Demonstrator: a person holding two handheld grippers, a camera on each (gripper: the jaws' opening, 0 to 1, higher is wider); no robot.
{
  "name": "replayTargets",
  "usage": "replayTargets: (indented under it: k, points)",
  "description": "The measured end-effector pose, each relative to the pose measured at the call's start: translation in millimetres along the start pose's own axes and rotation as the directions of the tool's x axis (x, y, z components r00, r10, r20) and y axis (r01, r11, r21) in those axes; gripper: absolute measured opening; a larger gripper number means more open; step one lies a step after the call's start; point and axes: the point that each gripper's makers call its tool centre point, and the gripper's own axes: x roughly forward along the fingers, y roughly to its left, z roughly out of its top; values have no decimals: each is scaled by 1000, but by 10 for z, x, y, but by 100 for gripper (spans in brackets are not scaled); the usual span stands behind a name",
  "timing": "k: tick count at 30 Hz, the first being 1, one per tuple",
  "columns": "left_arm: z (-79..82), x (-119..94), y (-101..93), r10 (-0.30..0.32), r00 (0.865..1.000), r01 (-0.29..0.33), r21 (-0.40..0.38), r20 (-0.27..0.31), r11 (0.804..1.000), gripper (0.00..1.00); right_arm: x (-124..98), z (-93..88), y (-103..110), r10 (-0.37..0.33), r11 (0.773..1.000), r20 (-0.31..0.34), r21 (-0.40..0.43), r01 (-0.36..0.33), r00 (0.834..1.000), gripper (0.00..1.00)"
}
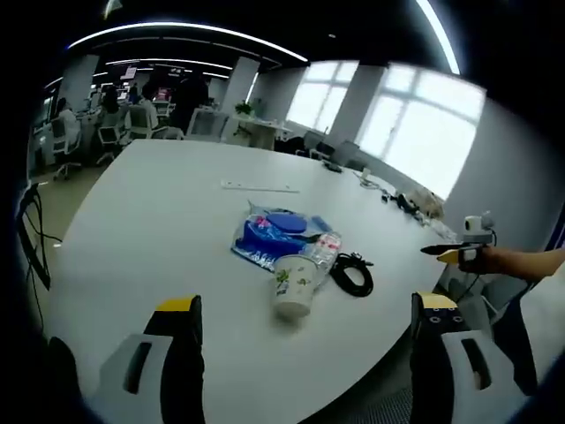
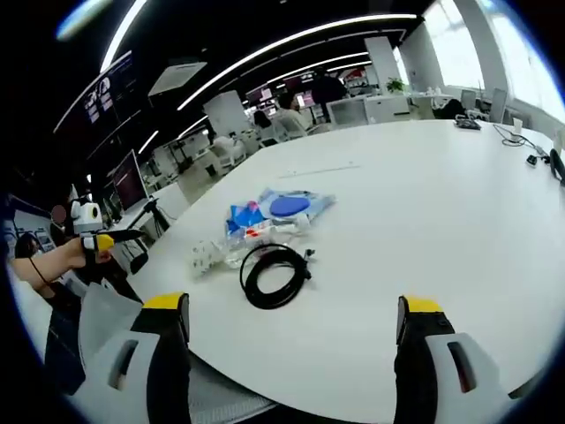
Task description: Arrange the tabletop items into an orderly group along one side of the table until the central work area is clear of visible clutter.
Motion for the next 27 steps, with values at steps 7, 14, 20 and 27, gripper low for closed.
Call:
replayTargets:
  k: [7,14,20,27]
  points:
    - [-18,19,-26,-10,1000,10,3,-10,1000,97,-18,-6,-10,-6,1000,4,5,6,1000,96]
    - [14,28,-43,-19,1000,19,-6,0,1000,96,-40,-55,-8,-11,1000,-3,14,11,1000,95]
    - [-2,27,-55,-25,1000,25,-4,-8,1000,95,-42,-47,2,-11,1000,4,21,11,1000,95]
    - [-20,55,-116,-35,999,36,38,-35,999,95,-31,-34,17,-11,1000,9,26,10,1000,94]
